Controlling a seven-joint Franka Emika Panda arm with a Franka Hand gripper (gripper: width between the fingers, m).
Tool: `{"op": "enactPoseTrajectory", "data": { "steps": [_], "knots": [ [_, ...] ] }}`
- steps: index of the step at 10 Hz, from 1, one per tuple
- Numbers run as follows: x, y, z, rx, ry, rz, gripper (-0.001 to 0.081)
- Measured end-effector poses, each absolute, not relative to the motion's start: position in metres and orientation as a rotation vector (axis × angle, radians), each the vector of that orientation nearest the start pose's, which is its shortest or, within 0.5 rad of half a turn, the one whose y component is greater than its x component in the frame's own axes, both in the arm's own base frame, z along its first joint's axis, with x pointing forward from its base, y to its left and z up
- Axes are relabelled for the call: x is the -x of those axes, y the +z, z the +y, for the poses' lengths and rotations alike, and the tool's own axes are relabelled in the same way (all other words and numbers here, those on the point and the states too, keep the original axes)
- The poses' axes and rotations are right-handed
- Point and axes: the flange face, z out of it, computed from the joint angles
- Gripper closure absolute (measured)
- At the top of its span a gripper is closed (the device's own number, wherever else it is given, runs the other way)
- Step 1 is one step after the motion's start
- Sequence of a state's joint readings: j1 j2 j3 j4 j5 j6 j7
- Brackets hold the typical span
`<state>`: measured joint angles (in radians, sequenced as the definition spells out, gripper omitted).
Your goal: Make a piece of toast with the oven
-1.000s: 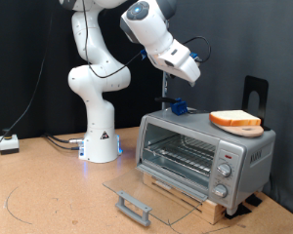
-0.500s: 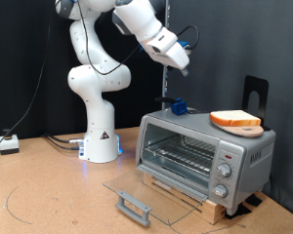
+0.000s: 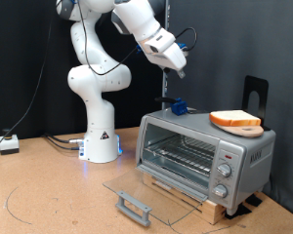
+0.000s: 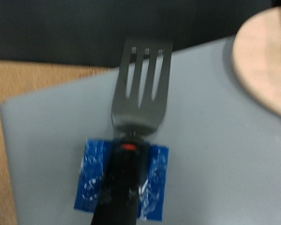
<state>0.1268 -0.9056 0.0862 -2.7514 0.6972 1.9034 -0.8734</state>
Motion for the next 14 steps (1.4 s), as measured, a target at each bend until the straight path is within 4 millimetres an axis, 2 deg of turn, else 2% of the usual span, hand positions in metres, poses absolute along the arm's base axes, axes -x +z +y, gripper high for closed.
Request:
{"op": "enactPoseTrajectory", "data": {
  "steps": [6, 10, 14],
  "knots": [
    [-0.276, 0.427, 0.125, 2.418, -0.188, -1.086, -0.0003],
    [-0.273, 0.403, 0.134, 2.435, -0.100, -1.109, -0.0003],
    [-0.268, 0.386, 0.147, 2.477, -0.095, -1.158, -0.0003]
  ]
}}
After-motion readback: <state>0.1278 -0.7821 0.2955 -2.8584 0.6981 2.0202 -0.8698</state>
